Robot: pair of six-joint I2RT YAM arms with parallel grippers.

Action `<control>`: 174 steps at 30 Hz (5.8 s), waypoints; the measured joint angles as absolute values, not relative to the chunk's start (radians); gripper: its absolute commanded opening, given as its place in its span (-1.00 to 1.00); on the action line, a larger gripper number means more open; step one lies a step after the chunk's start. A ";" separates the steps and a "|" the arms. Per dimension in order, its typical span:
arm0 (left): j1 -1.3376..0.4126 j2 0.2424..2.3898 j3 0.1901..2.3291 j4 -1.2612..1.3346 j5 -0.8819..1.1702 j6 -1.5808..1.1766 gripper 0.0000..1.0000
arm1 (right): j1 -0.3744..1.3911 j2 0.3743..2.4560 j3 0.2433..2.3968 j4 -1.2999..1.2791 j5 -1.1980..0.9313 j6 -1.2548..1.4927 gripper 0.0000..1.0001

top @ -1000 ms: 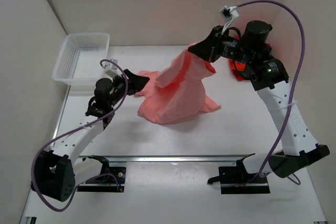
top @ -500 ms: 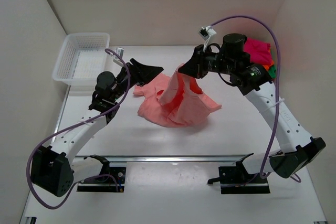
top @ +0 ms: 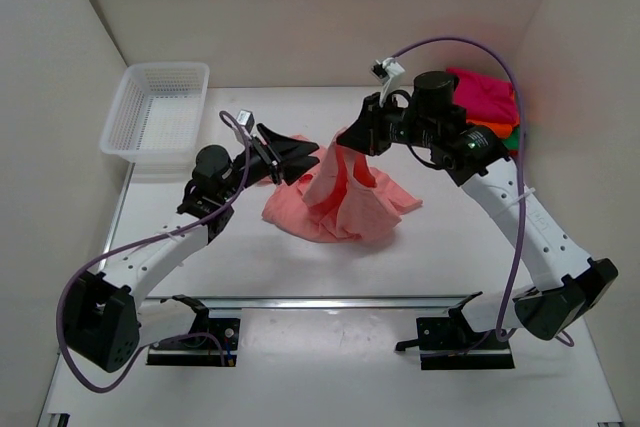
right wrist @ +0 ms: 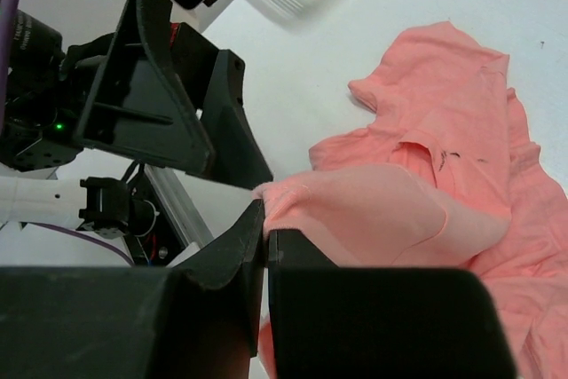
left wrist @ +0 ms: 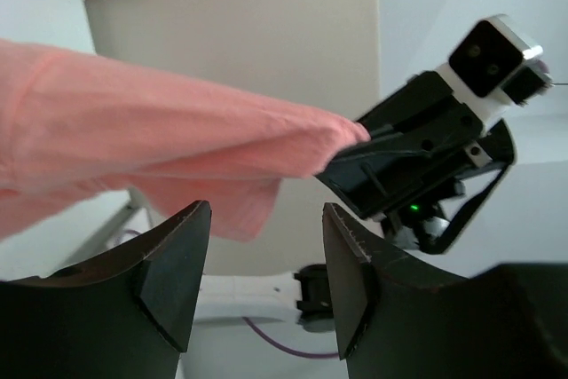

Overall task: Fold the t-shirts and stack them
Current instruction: Flatten out the tshirt

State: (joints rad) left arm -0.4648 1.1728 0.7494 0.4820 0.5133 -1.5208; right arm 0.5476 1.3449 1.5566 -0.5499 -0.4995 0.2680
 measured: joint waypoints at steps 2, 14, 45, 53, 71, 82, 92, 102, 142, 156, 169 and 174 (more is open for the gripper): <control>-0.480 1.172 0.736 0.518 0.517 -1.587 0.30 | 0.552 1.345 1.546 -0.545 -0.493 0.268 -1.00; -0.526 1.183 0.647 0.701 0.471 -1.852 0.29 | 0.591 1.347 1.518 -0.535 -0.468 0.265 -1.00; -0.209 1.087 0.570 0.677 0.490 -1.863 -1.00 | 0.398 1.142 1.158 -0.394 -0.486 0.317 0.59; -0.107 0.968 0.587 0.601 0.567 -1.805 -1.00 | 0.194 1.166 0.855 -0.390 -0.290 0.342 0.31; -0.159 0.981 0.550 0.583 0.581 -1.796 -1.00 | 0.045 1.379 0.661 -0.241 -0.172 0.483 0.20; -0.150 0.981 0.536 0.606 0.581 -1.802 -1.00 | -0.004 1.525 0.713 -0.127 -0.306 0.567 -0.05; -0.097 1.027 0.557 0.620 0.641 -1.798 -1.00 | -0.022 1.542 0.749 -0.159 -0.348 0.550 -1.00; 0.205 1.493 1.520 0.444 0.918 -1.695 -1.00 | -0.098 1.289 1.610 -0.428 -0.362 0.342 -1.00; 0.348 2.096 2.400 0.222 1.090 -1.600 -1.00 | -0.208 1.631 2.006 -0.480 -0.622 0.319 -0.99; 0.096 1.182 1.438 -0.485 0.845 -0.847 -1.00 | -0.245 1.324 1.205 -0.414 -0.614 0.244 -1.00; -0.133 0.563 0.470 -0.657 0.558 -0.809 -1.00 | -0.150 0.855 0.579 -0.582 -0.448 0.305 -1.00; -0.157 0.514 0.469 -0.685 0.509 -0.812 -1.00 | -0.084 0.835 0.566 -0.680 -0.395 0.337 -1.00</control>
